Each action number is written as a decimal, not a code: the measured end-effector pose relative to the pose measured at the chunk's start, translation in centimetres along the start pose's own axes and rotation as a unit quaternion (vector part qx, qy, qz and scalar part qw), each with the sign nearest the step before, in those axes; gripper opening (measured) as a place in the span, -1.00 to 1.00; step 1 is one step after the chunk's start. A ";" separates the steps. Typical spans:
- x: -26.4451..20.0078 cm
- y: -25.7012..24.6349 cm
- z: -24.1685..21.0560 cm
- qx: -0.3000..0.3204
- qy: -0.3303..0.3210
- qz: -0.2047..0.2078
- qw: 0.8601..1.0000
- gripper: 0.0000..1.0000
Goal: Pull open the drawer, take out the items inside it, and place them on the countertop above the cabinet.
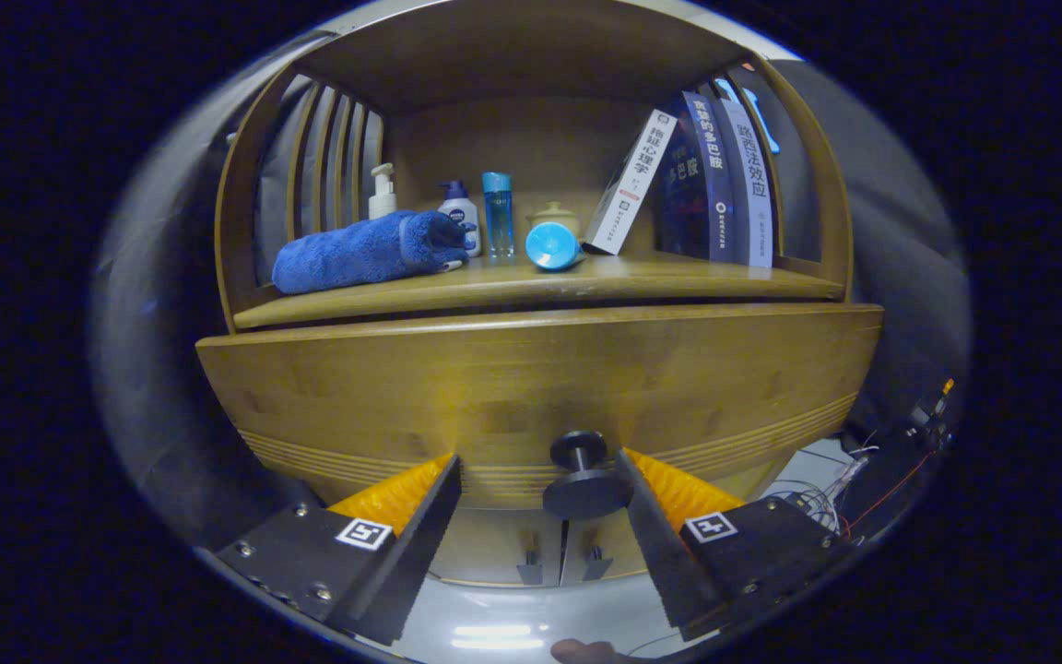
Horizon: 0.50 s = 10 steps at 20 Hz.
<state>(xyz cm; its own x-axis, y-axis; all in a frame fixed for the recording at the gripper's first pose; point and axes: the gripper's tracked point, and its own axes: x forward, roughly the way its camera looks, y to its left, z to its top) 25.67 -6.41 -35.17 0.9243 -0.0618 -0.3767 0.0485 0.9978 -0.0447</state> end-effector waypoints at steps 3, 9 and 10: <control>0.0 0.0 0.1 -0.009 -0.005 -0.003 1.000 0.99; -0.1 0.0 0.0 -0.037 -0.012 -0.012 0.999 0.99; -0.1 0.0 0.0 -0.040 -0.010 -0.013 0.999 1.00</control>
<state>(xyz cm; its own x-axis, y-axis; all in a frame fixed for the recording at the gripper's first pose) 25.61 -6.45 -35.16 0.9302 -0.0861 -0.3567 0.0422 0.9907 -0.1291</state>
